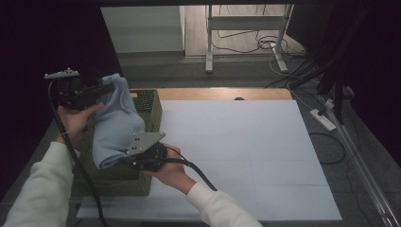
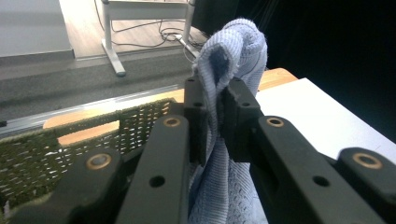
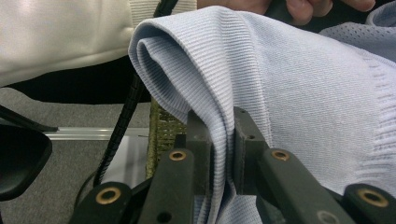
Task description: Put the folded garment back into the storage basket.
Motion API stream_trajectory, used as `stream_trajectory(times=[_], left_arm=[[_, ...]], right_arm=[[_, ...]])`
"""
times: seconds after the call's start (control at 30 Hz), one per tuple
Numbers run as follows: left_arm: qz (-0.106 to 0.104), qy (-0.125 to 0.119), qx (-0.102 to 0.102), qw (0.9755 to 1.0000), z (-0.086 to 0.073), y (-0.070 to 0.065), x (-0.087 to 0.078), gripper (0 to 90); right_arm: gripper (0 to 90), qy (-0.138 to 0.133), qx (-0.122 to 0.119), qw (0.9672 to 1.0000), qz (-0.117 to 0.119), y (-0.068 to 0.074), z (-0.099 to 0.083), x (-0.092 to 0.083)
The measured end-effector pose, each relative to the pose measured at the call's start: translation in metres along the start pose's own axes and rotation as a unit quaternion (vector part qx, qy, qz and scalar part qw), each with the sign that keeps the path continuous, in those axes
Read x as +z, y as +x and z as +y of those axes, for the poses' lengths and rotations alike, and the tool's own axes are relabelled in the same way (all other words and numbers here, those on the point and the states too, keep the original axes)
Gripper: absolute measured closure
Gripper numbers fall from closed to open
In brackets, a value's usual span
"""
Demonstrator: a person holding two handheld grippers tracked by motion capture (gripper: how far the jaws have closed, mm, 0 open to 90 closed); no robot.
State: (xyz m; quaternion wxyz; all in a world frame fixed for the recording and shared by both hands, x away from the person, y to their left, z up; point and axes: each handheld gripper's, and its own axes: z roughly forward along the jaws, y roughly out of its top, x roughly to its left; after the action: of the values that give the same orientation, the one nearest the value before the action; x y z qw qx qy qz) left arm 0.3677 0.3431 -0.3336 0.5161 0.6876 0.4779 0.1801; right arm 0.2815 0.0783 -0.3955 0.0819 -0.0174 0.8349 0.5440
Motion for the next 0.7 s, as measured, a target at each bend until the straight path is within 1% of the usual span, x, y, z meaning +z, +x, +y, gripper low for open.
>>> stream_trajectory(times=[0.3, 0.7], left_arm=[[0.008, 0.000, -0.002, 1.0000, -0.001, 0.007, -0.007, 80.3], [0.015, 0.005, -0.006, 0.9999, -0.004, 0.014, -0.007, 80.3]], right_arm=[[79.2, -0.001, 0.000, 1.0000, 0.004, 0.001, 0.005, 0.010], [79.2, -0.001, 0.001, 1.0000, 0.010, 0.000, 0.006, 0.020]])
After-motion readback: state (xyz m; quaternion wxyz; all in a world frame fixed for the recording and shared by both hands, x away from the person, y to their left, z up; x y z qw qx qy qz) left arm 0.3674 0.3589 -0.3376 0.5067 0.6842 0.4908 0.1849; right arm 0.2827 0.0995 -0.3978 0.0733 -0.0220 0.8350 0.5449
